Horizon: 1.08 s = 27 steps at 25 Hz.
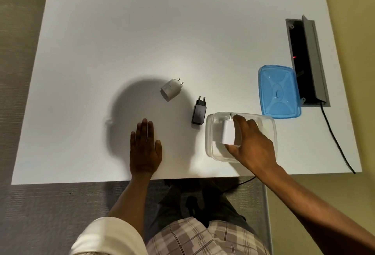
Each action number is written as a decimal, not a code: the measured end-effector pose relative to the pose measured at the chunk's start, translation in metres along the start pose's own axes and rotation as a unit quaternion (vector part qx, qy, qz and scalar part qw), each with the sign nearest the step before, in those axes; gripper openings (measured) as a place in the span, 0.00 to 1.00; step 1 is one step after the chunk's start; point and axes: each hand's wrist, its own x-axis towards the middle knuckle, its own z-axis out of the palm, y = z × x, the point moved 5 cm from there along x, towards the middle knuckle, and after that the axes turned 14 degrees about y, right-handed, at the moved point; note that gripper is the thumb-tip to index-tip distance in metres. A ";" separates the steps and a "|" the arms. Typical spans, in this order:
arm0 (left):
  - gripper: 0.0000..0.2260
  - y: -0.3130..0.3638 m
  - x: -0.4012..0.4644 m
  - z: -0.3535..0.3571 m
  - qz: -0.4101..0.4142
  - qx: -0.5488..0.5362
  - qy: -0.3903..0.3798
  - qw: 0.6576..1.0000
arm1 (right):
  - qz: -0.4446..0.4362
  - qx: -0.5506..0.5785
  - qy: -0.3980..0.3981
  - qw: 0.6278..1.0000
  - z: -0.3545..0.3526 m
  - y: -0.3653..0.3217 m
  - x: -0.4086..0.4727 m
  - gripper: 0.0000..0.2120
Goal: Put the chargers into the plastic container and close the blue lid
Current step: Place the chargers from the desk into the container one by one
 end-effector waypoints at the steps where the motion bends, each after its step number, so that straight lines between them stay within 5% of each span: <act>1: 0.30 0.000 0.001 0.000 -0.002 0.001 -0.003 1.000 | -0.001 -0.008 -0.013 1.000 0.004 0.006 0.000 0.41; 18: 0.30 -0.001 0.001 0.003 -0.005 0.010 -0.003 1.000 | -0.039 -0.070 -0.098 0.992 0.073 -0.004 0.020 0.38; 27: 0.30 0.000 -0.001 0.001 -0.011 0.001 -0.001 1.000 | 0.044 -0.003 -0.095 0.994 0.023 -0.014 0.013 0.38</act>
